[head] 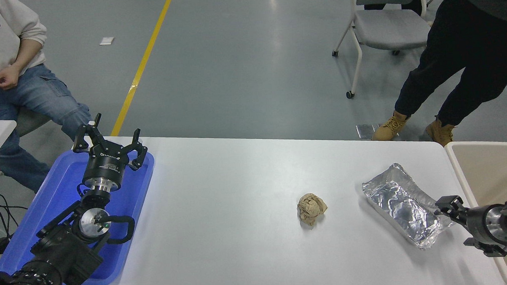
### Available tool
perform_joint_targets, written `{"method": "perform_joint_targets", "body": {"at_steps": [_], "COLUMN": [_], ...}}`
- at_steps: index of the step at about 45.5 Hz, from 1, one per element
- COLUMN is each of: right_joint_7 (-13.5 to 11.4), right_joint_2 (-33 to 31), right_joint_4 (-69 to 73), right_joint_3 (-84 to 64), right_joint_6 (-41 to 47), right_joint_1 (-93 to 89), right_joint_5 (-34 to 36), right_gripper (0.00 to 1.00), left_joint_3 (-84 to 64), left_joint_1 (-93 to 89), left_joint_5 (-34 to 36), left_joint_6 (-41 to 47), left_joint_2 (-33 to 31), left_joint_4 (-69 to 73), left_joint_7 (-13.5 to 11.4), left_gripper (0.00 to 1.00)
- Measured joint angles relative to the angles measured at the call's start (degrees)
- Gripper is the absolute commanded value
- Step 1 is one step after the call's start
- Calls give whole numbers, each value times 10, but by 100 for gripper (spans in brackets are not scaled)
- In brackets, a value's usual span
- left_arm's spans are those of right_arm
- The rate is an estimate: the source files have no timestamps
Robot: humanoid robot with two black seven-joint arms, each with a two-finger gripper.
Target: Pick up foil plate and place in dustbin
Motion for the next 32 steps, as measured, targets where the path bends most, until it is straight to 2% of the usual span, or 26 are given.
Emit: {"method": "perform_joint_targets", "body": {"at_steps": [6, 12, 17, 25, 32], "right_joint_7": [0, 1, 2, 4, 5], "right_joint_2": [17, 32, 41, 49, 52], "right_joint_4": [-11, -23, -30, -36, -38], "right_joint_3": [13, 23, 27, 31, 32], "right_joint_6": [-19, -35, -44, -58, -64], "right_joint_1": [-17, -33, -43, -55, -61], "right_joint_5": [-1, -1, -4, -24, -39], "right_gripper": [85, 67, 37, 0, 0], "left_joint_3": [0, 0, 0, 0, 0], "left_joint_1": [0, 0, 0, 0, 0], "left_joint_5": [0, 0, 0, 0, 0], "left_joint_6": [0, 0, 0, 0, 0], "left_joint_2": [0, 0, 0, 0, 0], "left_joint_4": [0, 0, 0, 0, 0], "left_joint_7": [0, 0, 0, 0, 0], "left_gripper": [100, 100, 100, 100, 100]}}
